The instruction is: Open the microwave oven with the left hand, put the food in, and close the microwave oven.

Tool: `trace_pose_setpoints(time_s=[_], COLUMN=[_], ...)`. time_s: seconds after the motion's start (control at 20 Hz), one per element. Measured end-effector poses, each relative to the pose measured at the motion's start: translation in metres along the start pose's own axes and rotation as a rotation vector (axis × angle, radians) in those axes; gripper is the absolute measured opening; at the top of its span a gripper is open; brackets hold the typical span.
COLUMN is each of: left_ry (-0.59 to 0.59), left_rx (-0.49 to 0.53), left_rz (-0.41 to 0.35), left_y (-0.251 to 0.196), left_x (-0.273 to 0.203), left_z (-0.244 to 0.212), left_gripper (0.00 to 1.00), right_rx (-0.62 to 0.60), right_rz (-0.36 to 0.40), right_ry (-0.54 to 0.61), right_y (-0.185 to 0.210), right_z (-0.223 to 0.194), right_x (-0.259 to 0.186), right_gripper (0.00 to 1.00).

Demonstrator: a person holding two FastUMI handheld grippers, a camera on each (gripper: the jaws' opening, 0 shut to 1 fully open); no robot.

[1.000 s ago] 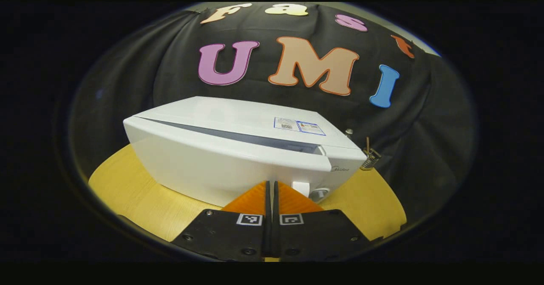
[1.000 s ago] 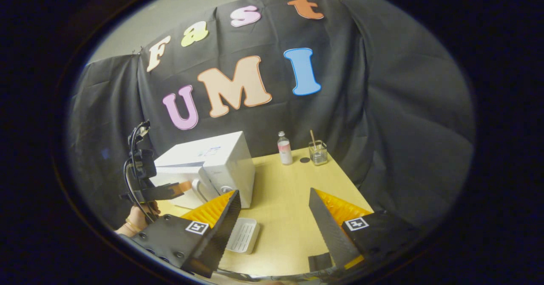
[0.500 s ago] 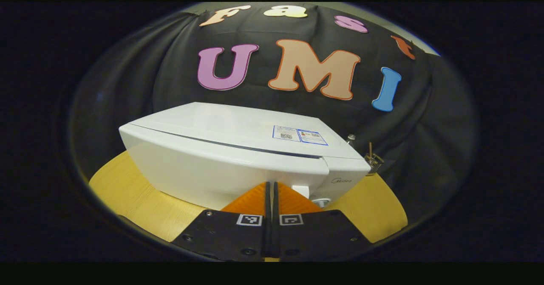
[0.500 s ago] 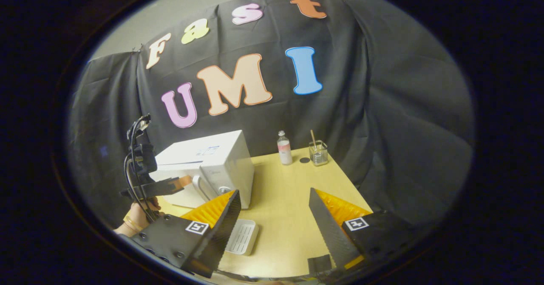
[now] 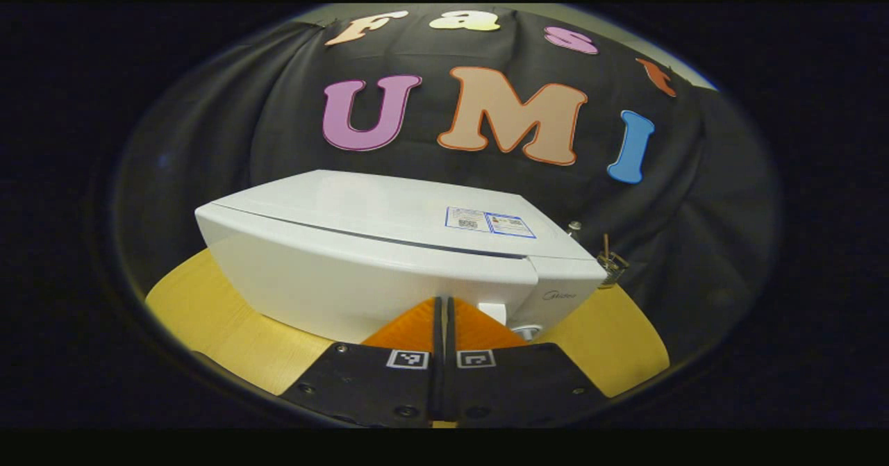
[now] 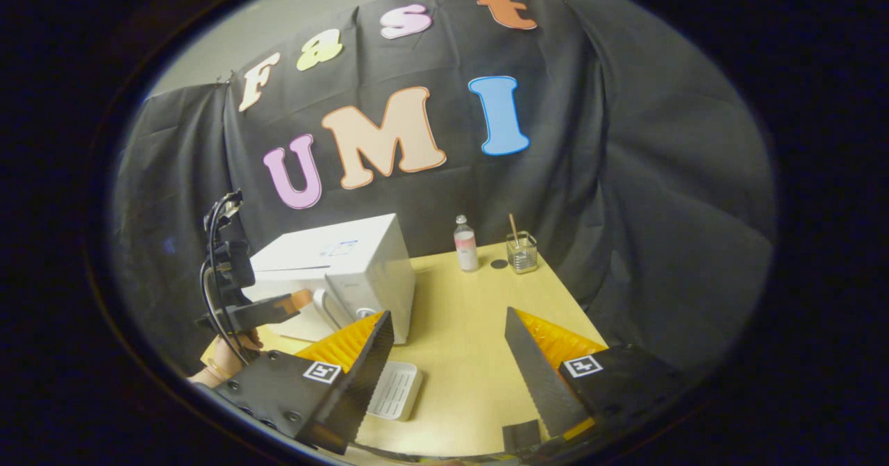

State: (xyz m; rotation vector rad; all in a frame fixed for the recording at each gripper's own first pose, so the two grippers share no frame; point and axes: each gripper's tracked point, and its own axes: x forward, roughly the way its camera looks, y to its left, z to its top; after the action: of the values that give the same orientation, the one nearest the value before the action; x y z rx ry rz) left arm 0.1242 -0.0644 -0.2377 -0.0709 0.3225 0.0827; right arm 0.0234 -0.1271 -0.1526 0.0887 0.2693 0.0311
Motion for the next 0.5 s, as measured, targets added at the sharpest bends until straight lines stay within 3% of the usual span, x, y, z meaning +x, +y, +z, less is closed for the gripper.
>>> trace_pose_setpoints(time_s=[0.45,0.5], left_ry=[0.013,0.012], left_rx=[-0.016,-0.012], left_rz=[-0.007,-0.006], left_y=[0.0001,-0.0003], left_x=[0.0038,0.0044], left_z=[-0.0008,-0.0002], left_gripper=[0.03,0.00], right_rx=[-0.022,-0.020], right_rz=[0.010,0.012], right_ry=[0.001,0.000], right_y=[0.0018,0.0015], right_z=[-0.0018,-0.0017], right_x=[-0.0039,-0.0040], right_gripper=[0.99,0.99])
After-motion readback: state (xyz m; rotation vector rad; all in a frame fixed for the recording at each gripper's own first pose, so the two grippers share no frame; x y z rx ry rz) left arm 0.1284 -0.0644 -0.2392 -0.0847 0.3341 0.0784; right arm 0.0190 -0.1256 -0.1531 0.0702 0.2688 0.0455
